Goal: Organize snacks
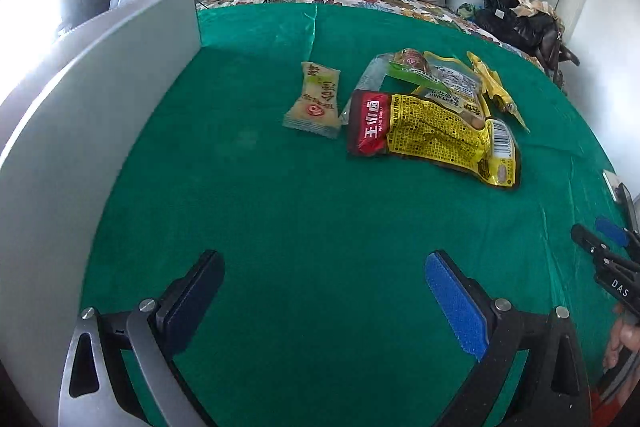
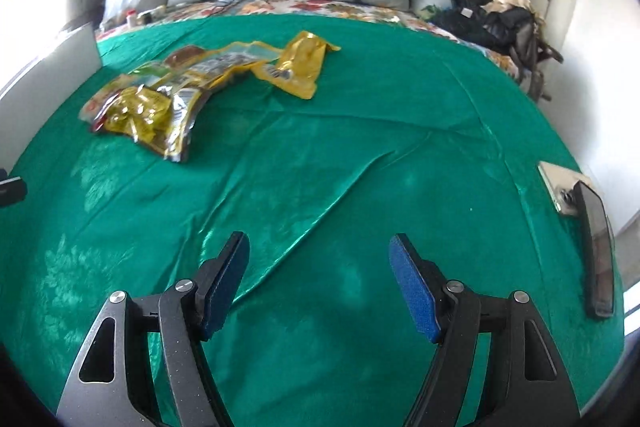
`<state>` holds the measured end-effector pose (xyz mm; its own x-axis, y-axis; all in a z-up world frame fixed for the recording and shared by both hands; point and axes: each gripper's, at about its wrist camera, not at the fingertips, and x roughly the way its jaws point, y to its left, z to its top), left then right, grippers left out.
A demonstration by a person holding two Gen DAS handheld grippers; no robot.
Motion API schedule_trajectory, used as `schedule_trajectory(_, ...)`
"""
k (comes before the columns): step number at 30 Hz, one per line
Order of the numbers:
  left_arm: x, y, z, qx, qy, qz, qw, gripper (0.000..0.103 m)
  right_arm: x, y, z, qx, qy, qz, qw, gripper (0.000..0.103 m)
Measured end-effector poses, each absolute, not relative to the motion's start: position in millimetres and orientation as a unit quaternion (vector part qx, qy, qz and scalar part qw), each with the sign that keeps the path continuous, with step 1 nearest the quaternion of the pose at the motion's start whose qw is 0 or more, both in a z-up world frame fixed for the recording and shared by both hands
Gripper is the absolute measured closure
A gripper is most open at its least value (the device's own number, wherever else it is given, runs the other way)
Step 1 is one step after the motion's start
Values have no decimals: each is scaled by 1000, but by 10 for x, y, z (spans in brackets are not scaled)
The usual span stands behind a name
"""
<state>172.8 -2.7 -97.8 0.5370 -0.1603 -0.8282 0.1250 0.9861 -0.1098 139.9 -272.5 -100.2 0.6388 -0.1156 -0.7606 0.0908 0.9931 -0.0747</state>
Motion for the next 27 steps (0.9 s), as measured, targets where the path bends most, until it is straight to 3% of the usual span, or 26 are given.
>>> schedule_trajectory(5,1902,-234,-1129,0,471,-66,879,3,1472,-2799,-1077,-9,433,-66,899,27)
schedule_trajectory(20,1890,-261,-1186,21,459,-62,886,0,1506,-2907,-1121,26,442,-64,894,8)
schedule_trajectory(27,1890,-255,-1184,21,459,-62,886,0,1514,-2896,-1128,25,444,-62,894,6)
